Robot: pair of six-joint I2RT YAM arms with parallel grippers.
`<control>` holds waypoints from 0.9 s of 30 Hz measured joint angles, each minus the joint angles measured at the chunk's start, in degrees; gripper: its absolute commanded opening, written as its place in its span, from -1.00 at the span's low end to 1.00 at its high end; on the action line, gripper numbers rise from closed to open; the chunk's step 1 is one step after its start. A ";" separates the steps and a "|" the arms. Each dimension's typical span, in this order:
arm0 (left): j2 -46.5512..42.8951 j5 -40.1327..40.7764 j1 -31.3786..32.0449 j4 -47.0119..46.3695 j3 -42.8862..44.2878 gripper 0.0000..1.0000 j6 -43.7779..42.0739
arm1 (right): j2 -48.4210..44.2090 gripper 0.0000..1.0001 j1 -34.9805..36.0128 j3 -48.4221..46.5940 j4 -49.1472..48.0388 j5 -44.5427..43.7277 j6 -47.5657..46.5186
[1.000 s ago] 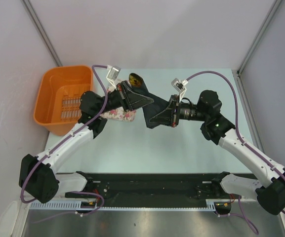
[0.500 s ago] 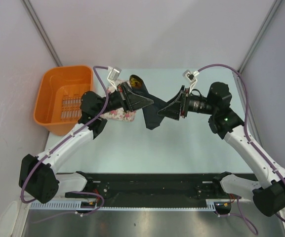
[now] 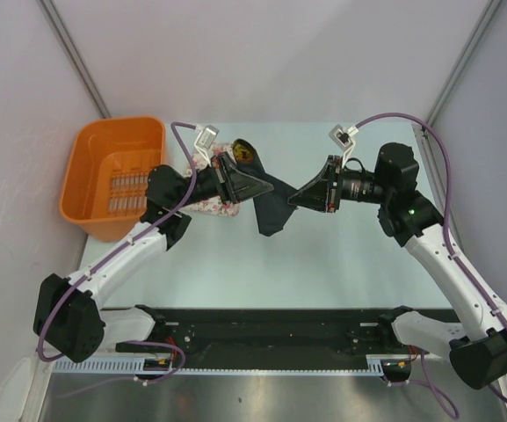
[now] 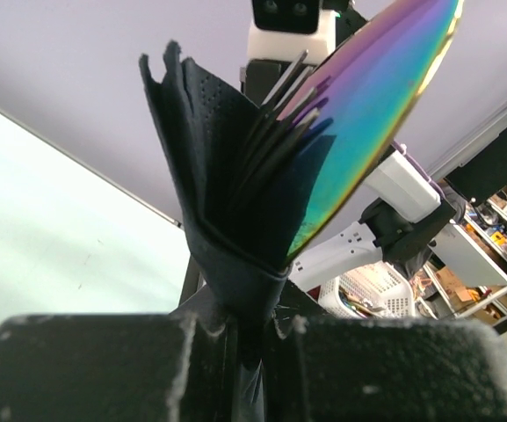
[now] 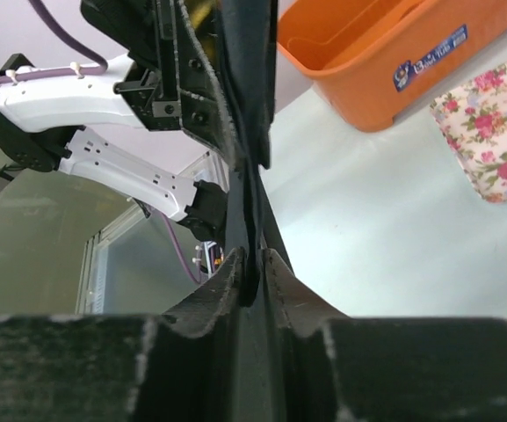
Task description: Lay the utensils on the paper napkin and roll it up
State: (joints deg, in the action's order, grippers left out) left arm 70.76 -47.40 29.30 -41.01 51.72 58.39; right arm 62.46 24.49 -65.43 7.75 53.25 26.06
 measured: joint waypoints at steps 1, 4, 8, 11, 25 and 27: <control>-0.07 -0.15 -0.02 0.00 -0.15 -1.00 0.00 | 0.13 -0.71 -0.22 -0.11 0.72 0.09 -0.37; -0.37 -0.94 -0.09 0.02 -0.87 -1.00 0.00 | 0.46 -0.64 -1.18 -0.35 2.45 0.17 -1.16; -0.61 -1.64 -0.09 0.07 -1.68 -1.00 -0.11 | 0.68 -0.92 -2.25 -0.59 3.69 0.22 -1.62; -0.61 -2.16 -0.09 0.04 -1.79 -1.00 -0.20 | 0.72 -1.00 -2.38 -0.61 3.87 0.37 -1.73; -0.61 -2.89 -0.09 -1.44 -1.79 -1.00 1.31 | 2.69 -1.00 1.14 -0.59 2.71 -1.14 -6.12; -0.61 -3.08 -0.09 -1.79 -1.79 -1.00 1.73 | 3.78 -1.00 2.19 -0.59 2.69 -2.43 -7.39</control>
State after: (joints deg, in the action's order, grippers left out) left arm 70.15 -50.48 29.21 -42.81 49.93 60.12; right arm 66.24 26.68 -66.02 10.44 50.83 18.68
